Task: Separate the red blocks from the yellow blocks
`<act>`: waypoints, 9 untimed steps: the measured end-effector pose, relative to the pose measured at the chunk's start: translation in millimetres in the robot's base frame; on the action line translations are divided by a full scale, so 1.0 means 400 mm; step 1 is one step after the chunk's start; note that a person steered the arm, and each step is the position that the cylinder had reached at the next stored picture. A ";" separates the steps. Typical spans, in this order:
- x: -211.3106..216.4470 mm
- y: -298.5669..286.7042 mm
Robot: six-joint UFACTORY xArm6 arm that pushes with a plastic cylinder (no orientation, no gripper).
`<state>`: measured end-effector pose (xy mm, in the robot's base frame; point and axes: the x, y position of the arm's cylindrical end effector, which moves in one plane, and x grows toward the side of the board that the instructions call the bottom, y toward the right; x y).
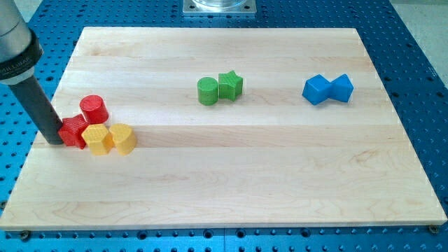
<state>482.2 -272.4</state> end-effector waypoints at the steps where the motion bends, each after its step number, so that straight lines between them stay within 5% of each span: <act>1: 0.138 -0.017; 2: 0.127 0.098; 5: -0.122 0.233; 7: -0.053 0.203; 9: -0.122 0.124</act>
<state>433.6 -222.8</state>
